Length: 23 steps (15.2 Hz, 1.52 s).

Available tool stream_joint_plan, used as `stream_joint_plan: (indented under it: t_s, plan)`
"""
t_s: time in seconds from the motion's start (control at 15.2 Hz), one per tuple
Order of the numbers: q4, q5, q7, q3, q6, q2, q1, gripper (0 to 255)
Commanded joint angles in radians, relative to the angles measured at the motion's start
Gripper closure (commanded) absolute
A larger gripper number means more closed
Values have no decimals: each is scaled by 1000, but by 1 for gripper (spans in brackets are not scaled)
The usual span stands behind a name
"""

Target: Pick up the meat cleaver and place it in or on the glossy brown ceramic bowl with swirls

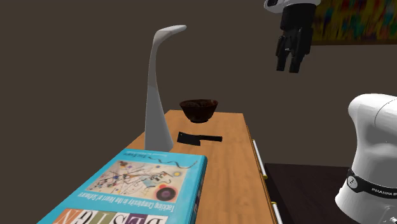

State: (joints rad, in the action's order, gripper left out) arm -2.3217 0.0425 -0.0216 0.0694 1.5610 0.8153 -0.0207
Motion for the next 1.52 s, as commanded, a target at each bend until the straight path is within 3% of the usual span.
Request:
stream_joint_plan:
  t_s: [0.0,0.73,1.45]
  plan:
    - [0,0,0,0,0,0,0,0]
    - [22,0,37,3,311,-355,-3,0]
    - [208,-10,63,10,518,-771,-2,0]
